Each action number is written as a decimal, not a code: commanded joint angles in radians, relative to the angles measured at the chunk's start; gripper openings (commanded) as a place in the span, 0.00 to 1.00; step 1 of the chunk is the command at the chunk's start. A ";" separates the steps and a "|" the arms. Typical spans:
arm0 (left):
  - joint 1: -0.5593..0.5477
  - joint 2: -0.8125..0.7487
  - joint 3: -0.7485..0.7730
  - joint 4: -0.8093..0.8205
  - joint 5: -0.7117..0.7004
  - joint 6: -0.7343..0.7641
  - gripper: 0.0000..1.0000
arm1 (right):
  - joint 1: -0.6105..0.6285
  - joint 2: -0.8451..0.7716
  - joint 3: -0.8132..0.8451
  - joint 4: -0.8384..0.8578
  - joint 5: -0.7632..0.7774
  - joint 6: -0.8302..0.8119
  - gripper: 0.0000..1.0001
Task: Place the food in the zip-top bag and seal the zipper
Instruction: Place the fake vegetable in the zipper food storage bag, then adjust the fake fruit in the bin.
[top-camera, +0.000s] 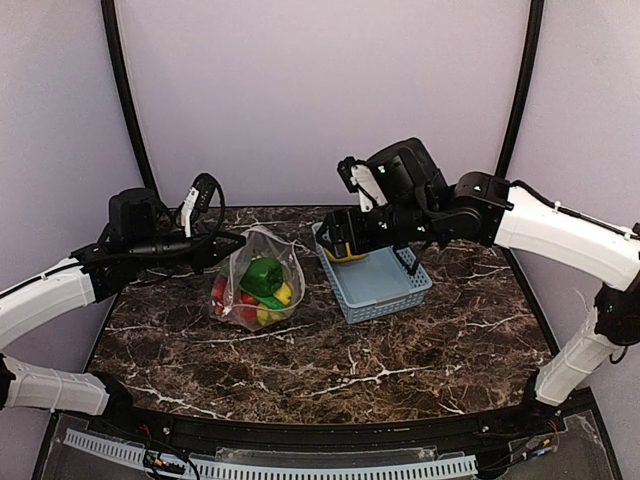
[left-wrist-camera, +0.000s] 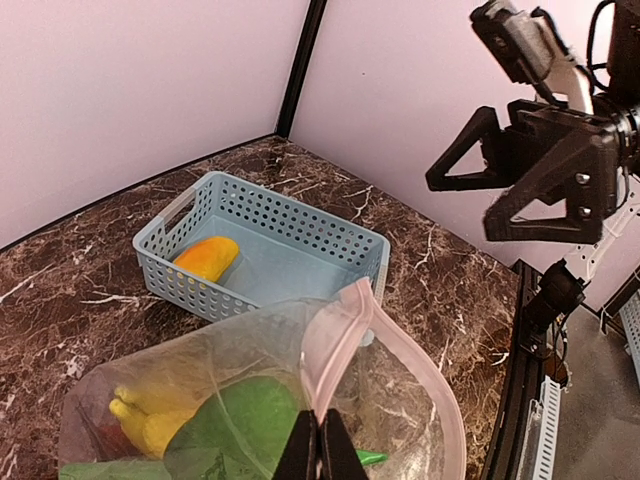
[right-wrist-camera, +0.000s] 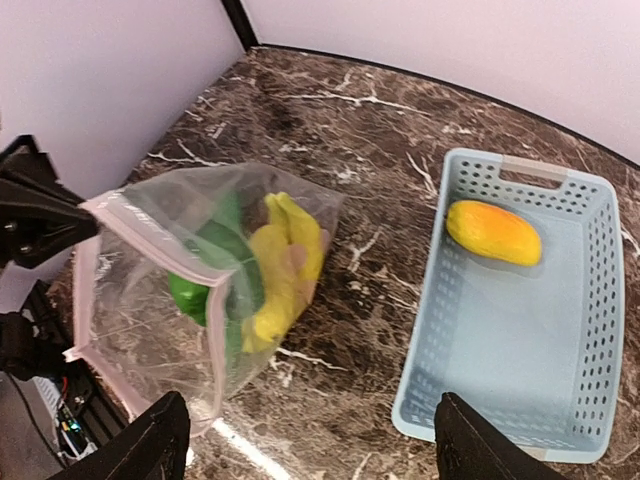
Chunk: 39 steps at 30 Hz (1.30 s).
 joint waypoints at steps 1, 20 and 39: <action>0.005 -0.007 -0.017 -0.004 -0.001 0.013 0.01 | -0.084 0.049 -0.015 -0.099 -0.024 -0.004 0.82; 0.005 0.005 -0.015 -0.017 -0.021 0.032 0.01 | -0.423 0.325 0.003 0.040 -0.278 -0.147 0.81; 0.007 0.093 0.033 -0.043 -0.027 0.065 0.01 | -0.561 0.722 0.334 0.137 -0.512 -0.271 0.74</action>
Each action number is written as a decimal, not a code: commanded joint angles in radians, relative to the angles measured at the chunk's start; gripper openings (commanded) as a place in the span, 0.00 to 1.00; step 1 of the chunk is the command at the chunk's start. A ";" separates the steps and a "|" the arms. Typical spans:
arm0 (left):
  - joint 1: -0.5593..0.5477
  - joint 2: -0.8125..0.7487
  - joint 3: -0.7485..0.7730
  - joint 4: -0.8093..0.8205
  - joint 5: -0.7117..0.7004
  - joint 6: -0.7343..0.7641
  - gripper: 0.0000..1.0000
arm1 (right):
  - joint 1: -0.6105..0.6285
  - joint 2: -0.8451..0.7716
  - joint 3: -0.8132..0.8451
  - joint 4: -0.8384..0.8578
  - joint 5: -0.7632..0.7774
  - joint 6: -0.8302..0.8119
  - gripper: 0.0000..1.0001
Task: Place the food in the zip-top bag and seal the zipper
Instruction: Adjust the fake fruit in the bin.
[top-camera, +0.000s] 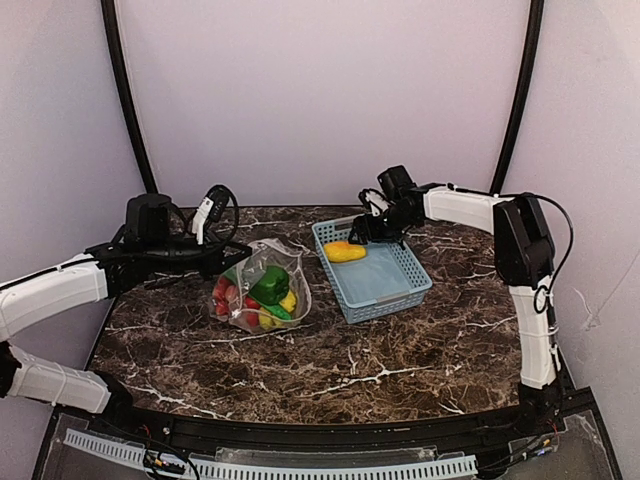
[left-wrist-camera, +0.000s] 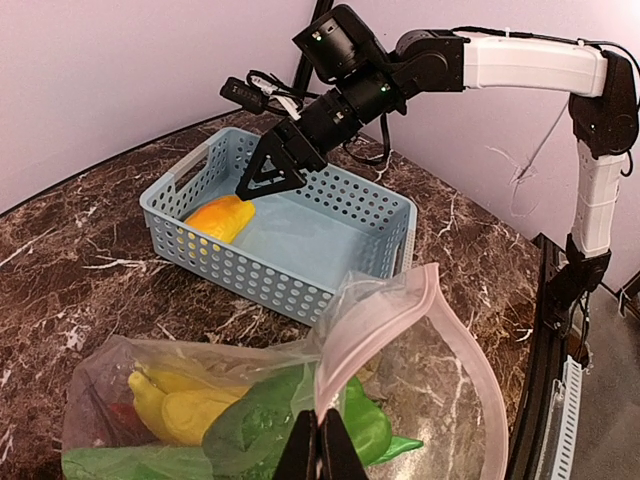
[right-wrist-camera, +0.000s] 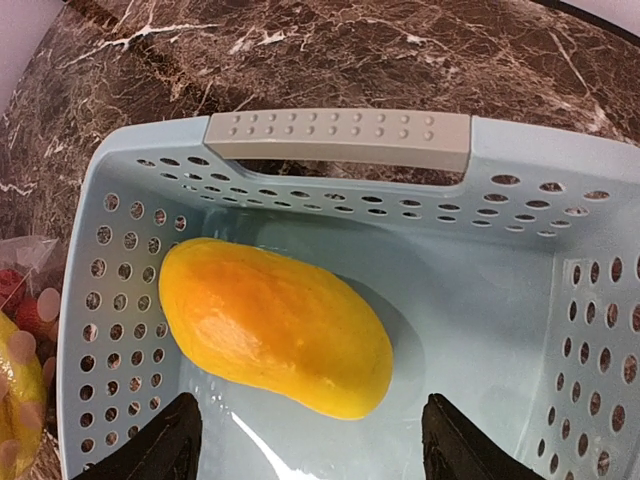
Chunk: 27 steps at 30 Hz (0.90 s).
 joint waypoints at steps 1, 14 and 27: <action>0.008 0.010 0.039 -0.031 -0.004 0.023 0.01 | -0.006 0.066 0.083 0.042 -0.082 -0.043 0.74; 0.027 0.000 0.049 -0.035 -0.001 0.026 0.01 | -0.006 0.110 0.090 0.045 -0.171 -0.112 0.74; 0.028 -0.004 0.047 -0.034 0.006 0.020 0.01 | 0.090 -0.096 -0.181 0.112 0.025 -0.103 0.75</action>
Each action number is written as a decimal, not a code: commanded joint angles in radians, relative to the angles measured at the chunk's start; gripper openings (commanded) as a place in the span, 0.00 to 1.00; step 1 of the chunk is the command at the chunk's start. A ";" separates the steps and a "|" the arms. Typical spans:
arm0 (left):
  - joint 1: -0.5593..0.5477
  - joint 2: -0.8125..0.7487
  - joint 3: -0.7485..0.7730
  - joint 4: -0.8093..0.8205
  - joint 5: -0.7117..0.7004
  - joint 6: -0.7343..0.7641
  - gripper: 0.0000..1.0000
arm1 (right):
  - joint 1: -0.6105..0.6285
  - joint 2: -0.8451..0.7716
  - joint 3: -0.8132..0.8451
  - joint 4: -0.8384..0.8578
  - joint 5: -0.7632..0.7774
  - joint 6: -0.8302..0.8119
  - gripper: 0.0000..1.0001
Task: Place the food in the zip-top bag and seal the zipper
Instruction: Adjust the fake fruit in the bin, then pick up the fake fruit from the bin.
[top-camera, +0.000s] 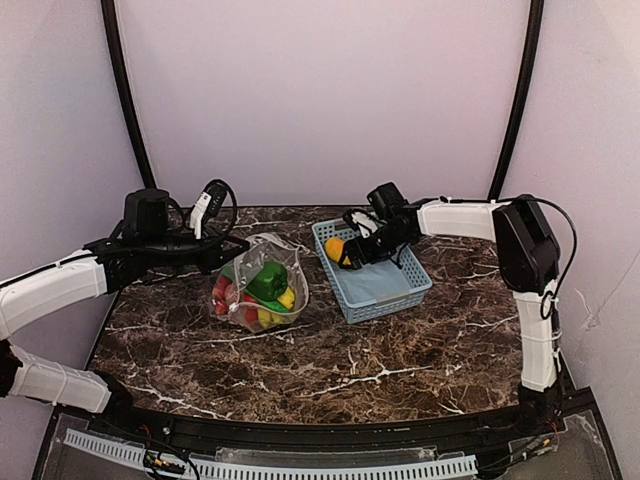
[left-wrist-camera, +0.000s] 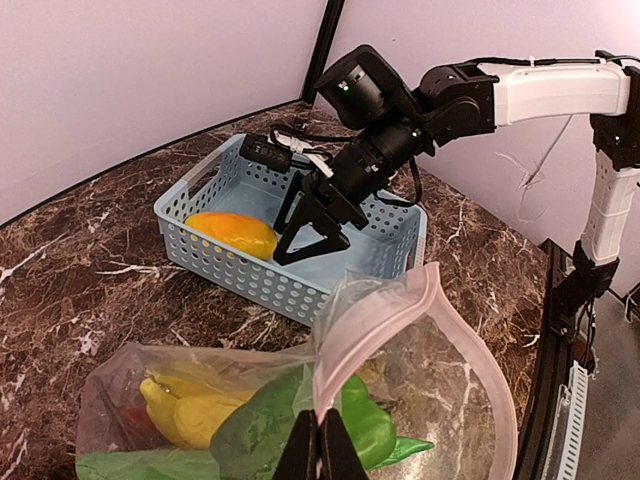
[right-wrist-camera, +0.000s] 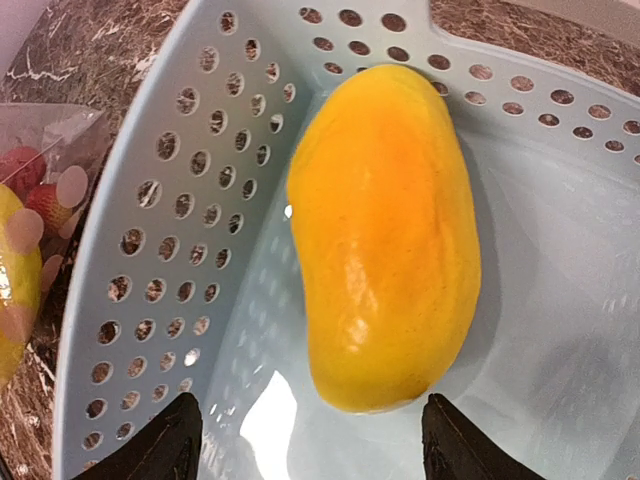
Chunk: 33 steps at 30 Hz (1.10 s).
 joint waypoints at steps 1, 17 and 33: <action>0.005 -0.016 0.017 -0.015 0.007 0.006 0.01 | 0.031 -0.060 -0.021 0.050 0.125 0.019 0.77; 0.007 -0.016 0.020 -0.023 -0.001 0.014 0.01 | 0.050 0.098 0.148 0.034 0.267 0.011 0.83; 0.021 -0.013 0.025 -0.021 0.011 0.008 0.01 | 0.050 0.200 0.274 -0.029 0.254 -0.016 0.70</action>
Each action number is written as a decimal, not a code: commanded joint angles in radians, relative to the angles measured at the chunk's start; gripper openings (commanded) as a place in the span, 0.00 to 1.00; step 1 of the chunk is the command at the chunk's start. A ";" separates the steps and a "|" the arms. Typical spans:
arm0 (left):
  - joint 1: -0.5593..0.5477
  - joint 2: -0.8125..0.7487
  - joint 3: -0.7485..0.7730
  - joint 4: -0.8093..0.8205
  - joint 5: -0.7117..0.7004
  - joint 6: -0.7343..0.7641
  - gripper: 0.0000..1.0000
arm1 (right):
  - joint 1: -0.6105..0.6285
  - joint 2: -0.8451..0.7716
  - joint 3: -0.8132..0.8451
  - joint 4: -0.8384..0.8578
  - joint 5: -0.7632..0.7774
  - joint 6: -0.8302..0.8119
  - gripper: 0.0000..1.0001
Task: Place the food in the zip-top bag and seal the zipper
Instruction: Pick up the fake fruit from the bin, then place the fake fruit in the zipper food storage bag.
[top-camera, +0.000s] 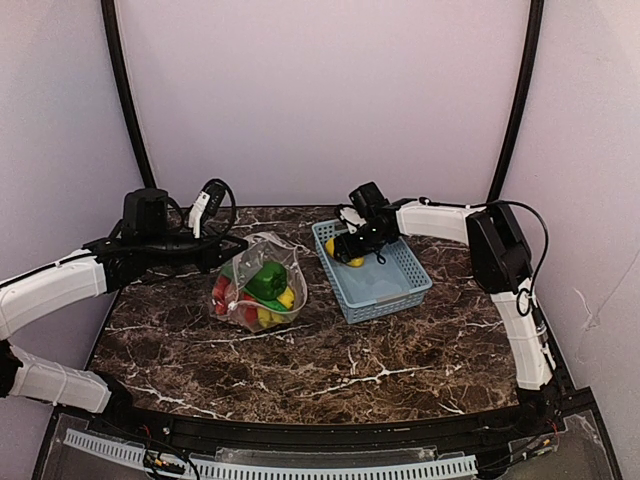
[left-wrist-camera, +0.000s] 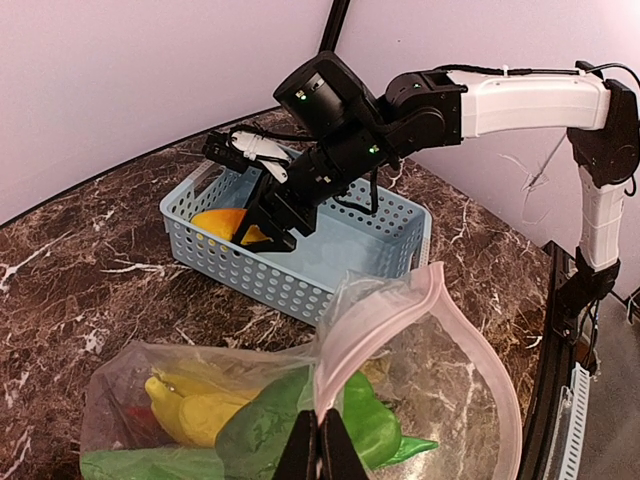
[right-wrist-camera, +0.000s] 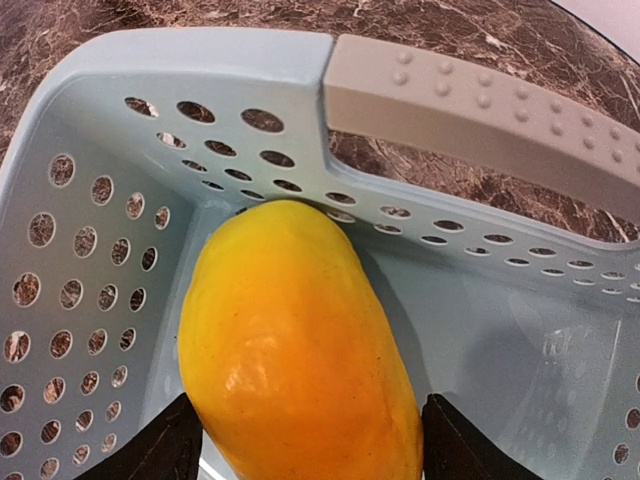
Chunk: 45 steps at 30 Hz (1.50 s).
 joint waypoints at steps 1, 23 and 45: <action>0.011 -0.013 0.023 -0.016 0.012 0.006 0.01 | 0.007 0.018 0.028 -0.014 -0.006 -0.005 0.69; 0.030 -0.029 0.013 -0.002 0.027 0.010 0.01 | 0.007 -0.212 -0.165 0.089 -0.021 0.034 0.50; 0.028 -0.043 -0.023 0.111 0.210 -0.061 0.01 | 0.374 -0.744 -0.355 -0.112 0.049 0.161 0.50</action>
